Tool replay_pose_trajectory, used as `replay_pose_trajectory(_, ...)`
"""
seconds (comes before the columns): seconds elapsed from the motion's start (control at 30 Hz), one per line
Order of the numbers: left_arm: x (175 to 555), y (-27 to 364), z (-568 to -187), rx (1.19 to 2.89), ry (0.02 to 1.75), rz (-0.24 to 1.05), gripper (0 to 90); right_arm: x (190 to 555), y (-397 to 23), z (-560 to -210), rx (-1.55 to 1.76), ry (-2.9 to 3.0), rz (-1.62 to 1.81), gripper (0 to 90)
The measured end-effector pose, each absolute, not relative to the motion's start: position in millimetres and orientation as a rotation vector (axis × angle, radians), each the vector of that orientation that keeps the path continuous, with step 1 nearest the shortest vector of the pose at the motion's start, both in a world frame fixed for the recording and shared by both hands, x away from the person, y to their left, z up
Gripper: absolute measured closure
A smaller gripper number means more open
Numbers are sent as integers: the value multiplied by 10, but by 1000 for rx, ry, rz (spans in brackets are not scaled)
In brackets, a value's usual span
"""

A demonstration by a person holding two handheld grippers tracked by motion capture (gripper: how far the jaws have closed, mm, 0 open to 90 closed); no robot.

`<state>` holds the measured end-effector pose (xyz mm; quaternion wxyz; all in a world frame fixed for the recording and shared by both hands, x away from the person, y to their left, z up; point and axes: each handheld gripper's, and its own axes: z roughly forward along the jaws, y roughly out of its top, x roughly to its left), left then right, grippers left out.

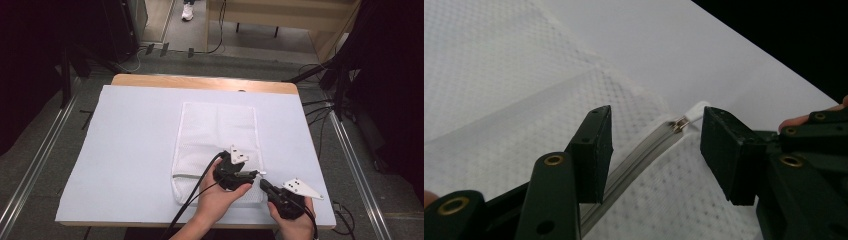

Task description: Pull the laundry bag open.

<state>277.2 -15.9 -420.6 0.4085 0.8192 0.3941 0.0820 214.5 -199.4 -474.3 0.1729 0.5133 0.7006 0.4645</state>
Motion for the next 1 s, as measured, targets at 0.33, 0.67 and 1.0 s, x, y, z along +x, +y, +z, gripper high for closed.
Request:
replay_pose_trajectory(0.33, 2836, -492, -4221, 2111, 1023, 188, 461, 2153, -1967, -4739, 1432, 1995, 1335, 900)
replay_pose_trajectory(0.67, 2939, -522, -4257, 2136, 1054, 135, 607, 2163, -1966, -4736, 1432, 1996, 1338, 900)
replay_pose_trajectory(1.0, 2978, -352, -4215, 2068, 1071, 73, 761, 2173, -1972, -4738, 1438, 1994, 1342, 900)
